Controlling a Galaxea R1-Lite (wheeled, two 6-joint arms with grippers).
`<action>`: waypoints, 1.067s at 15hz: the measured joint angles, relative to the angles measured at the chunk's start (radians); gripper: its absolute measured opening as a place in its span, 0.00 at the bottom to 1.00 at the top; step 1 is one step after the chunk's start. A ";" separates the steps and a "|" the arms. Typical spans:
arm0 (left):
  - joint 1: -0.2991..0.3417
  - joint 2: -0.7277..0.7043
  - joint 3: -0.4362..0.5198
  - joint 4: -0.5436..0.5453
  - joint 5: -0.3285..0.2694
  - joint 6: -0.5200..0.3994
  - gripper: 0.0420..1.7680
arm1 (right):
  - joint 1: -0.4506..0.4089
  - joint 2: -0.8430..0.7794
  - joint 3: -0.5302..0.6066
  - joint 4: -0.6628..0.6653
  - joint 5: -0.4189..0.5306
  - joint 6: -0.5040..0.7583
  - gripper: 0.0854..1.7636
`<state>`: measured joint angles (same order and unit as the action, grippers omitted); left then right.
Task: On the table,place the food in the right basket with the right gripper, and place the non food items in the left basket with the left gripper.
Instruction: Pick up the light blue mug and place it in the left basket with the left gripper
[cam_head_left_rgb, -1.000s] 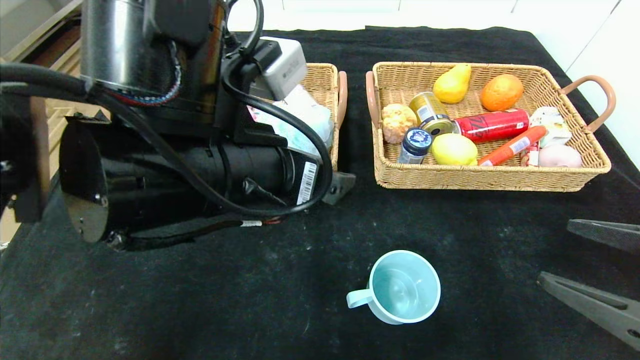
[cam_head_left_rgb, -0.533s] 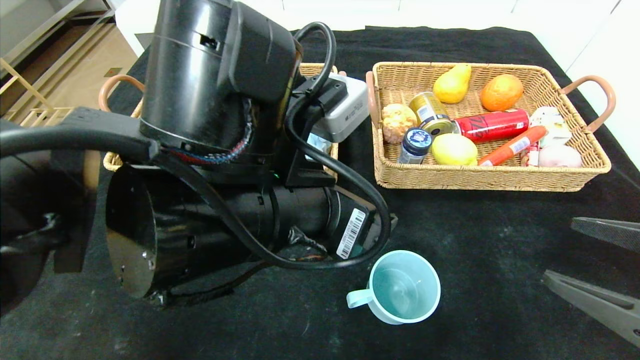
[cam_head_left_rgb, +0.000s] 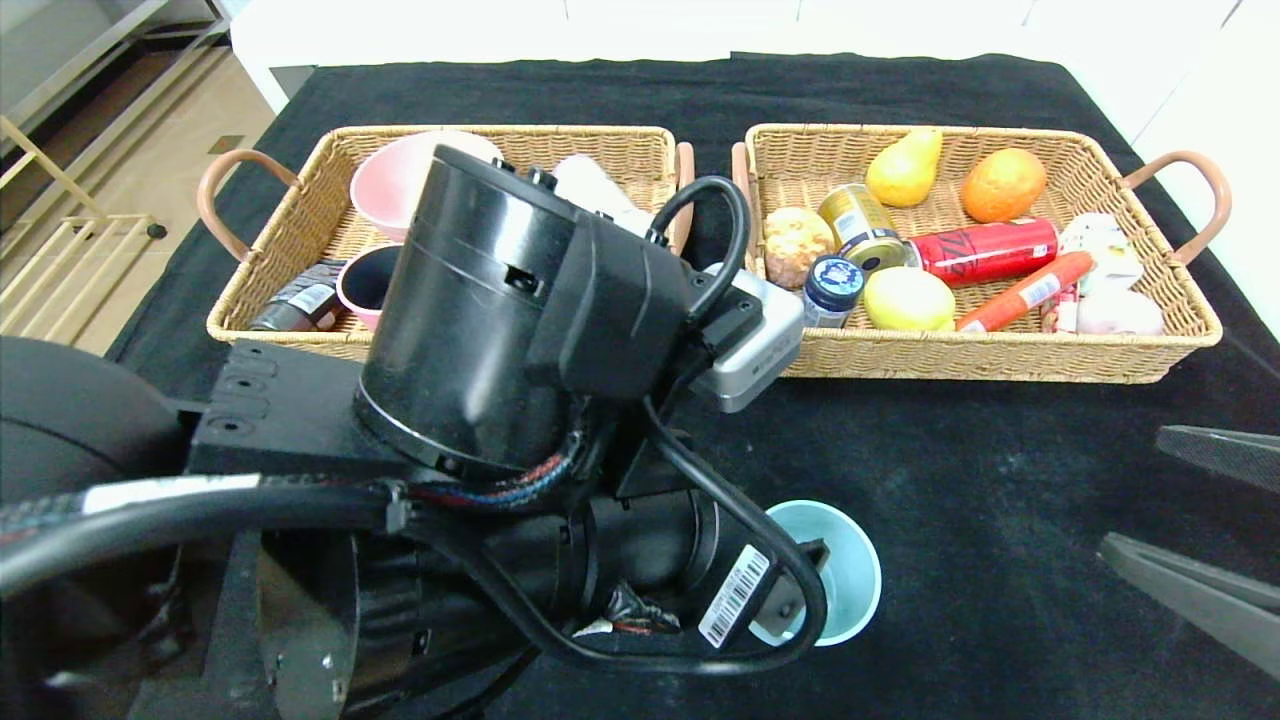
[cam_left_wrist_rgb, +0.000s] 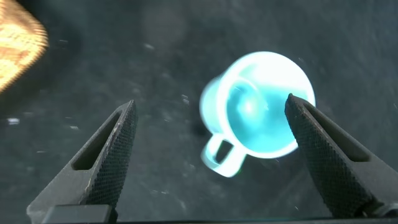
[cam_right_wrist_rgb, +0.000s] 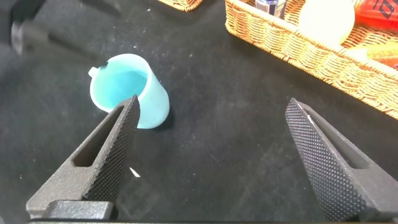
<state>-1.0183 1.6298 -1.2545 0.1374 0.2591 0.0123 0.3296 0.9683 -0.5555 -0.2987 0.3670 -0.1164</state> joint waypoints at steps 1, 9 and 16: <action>-0.003 0.001 0.010 0.000 -0.002 0.000 0.97 | 0.000 -0.003 0.000 0.000 0.000 0.000 0.97; -0.007 0.051 0.026 -0.009 0.000 0.016 0.97 | 0.000 -0.012 -0.001 -0.001 -0.001 -0.002 0.97; -0.006 0.094 0.013 -0.014 0.003 0.018 0.97 | -0.007 -0.014 0.002 -0.021 -0.001 -0.001 0.97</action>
<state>-1.0247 1.7240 -1.2415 0.1234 0.2621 0.0306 0.3228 0.9538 -0.5536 -0.3202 0.3664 -0.1172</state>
